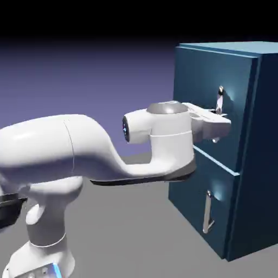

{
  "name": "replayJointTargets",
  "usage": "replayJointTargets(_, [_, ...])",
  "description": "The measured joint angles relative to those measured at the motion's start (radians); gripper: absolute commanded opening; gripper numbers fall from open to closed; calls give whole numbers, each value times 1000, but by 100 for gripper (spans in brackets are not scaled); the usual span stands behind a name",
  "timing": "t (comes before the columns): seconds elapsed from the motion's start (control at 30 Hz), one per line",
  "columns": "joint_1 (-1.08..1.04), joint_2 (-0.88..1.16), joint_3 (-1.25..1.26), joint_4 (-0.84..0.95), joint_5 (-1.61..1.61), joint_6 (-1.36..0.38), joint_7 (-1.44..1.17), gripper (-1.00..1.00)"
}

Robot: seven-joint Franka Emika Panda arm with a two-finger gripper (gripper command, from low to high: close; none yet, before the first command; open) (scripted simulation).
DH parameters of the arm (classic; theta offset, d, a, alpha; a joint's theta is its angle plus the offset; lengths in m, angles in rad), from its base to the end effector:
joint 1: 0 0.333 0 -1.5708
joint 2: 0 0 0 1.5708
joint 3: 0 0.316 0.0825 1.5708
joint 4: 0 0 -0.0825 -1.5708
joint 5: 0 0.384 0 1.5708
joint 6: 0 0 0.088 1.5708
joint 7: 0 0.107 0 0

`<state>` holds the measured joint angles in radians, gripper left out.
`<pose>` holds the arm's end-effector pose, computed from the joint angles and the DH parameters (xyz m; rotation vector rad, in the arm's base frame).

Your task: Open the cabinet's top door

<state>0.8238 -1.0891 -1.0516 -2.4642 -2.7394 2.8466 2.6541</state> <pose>0.3761 -0.1276 0.5092 -1.7573 0.7654 -1.7843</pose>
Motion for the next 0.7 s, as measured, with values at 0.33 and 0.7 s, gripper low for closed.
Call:
replayJointTargets(0.33, [-357, -67, 319, -304, 272, -215, -35, -100])
replayJointTargets(0.7, [-567, -247, 715, -533, 728, -429, -149, -100])
